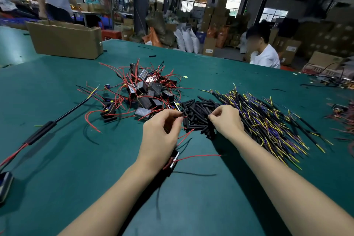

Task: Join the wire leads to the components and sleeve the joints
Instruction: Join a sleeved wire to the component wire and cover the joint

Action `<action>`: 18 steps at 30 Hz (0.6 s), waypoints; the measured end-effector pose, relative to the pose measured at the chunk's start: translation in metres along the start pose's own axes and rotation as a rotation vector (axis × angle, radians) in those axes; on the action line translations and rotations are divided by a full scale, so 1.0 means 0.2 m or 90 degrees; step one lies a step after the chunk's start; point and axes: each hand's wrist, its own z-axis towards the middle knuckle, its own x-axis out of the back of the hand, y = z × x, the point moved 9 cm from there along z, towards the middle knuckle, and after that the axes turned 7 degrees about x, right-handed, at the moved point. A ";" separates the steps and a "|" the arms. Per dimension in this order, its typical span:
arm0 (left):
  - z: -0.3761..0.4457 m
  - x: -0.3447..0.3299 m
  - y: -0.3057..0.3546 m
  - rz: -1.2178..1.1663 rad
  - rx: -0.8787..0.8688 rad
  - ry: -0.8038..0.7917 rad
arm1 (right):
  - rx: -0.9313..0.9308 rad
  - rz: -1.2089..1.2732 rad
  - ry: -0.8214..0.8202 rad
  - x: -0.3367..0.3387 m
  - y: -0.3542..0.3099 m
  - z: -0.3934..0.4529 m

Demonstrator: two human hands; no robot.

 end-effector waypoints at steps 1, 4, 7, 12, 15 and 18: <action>0.00 0.00 0.00 -0.008 0.006 0.000 | 0.005 0.021 0.007 0.01 0.00 0.00; 0.00 0.00 0.00 -0.008 0.009 -0.001 | 0.068 0.097 0.017 0.02 -0.04 -0.03; 0.00 -0.01 0.00 0.002 0.006 -0.007 | 0.101 0.050 -0.026 -0.02 -0.08 -0.05; 0.00 0.00 0.01 0.018 -0.016 -0.003 | 0.085 0.024 -0.058 -0.04 -0.10 -0.06; 0.00 0.00 0.01 0.018 -0.029 -0.002 | 0.129 0.187 0.001 0.04 -0.14 -0.11; 0.00 -0.01 0.03 0.032 -0.052 -0.014 | 0.149 0.401 -0.024 0.10 -0.16 -0.21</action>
